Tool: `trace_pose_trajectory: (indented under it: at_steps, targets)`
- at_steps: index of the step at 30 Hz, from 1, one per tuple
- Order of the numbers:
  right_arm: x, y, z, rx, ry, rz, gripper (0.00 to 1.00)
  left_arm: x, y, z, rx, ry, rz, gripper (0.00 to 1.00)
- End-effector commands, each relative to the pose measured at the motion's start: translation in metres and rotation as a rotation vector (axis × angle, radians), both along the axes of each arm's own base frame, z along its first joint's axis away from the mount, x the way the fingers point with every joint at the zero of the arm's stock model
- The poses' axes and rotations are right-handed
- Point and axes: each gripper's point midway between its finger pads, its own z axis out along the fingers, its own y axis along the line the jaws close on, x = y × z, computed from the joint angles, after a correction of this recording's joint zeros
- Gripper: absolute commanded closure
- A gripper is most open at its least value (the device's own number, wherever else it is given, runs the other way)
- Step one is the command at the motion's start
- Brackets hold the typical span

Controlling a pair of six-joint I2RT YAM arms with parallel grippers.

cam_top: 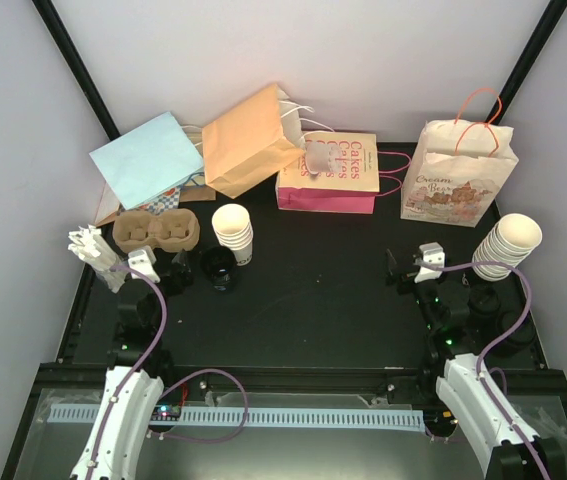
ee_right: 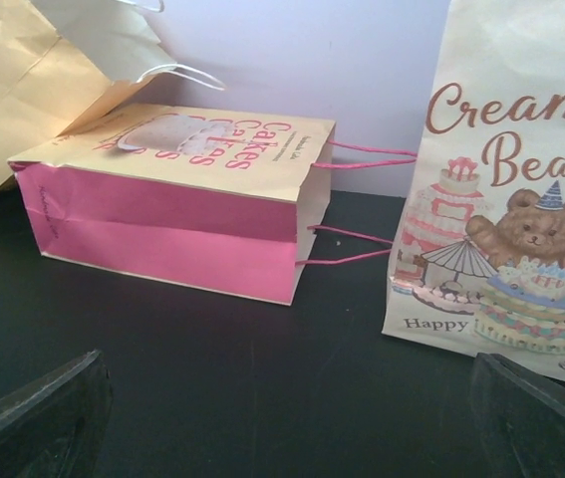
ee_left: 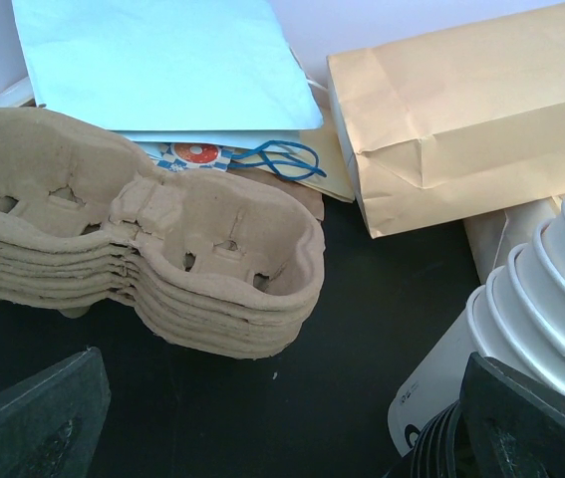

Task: Pack the takeout coffee

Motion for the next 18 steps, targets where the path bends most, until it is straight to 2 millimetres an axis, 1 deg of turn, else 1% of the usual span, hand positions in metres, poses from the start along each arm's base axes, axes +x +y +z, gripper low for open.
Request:
trace_pose_trajectory:
  at_steps: [1, 3, 6, 7, 10, 12, 15, 18]
  targets:
    - [0.000, 0.014, 0.016, -0.038, -0.008, 0.090, 0.00, 0.000, 0.002, 0.008, -0.005, -0.024, 0.015, 0.01]
    - [0.001, 0.016, 0.024, -0.044, 0.007, 0.101, 0.00, 0.000, 0.002, 0.008, -0.004, -0.023, 0.012, 0.01]
    - [0.007, 0.001, 0.037, 0.019, 0.035, 0.002, 0.00, 0.000, 0.001, 0.008, -0.005, -0.024, 0.010, 0.01]
    - [0.007, 0.000, 0.041, 0.023, 0.041, -0.008, 0.00, 0.000, 0.001, 0.008, -0.005, -0.023, 0.011, 0.01]
    - [0.007, 0.007, 0.059, 0.014, 0.027, 0.037, 0.00, 0.000, 0.002, 0.008, -0.005, -0.023, 0.014, 0.01]
    - [0.007, 0.015, 0.082, 0.030, 0.005, 0.080, 0.00, -0.001, 0.003, 0.009, -0.005, -0.025, 0.019, 0.01]
    - [0.011, 0.011, 0.108, 0.129, 0.006, 0.045, 0.00, -0.001, 0.003, 0.009, -0.004, -0.028, 0.019, 0.01]
    - [0.021, 0.003, 0.118, 0.260, 0.091, -0.028, 0.00, -0.001, 0.003, 0.009, -0.004, -0.030, 0.023, 0.01]
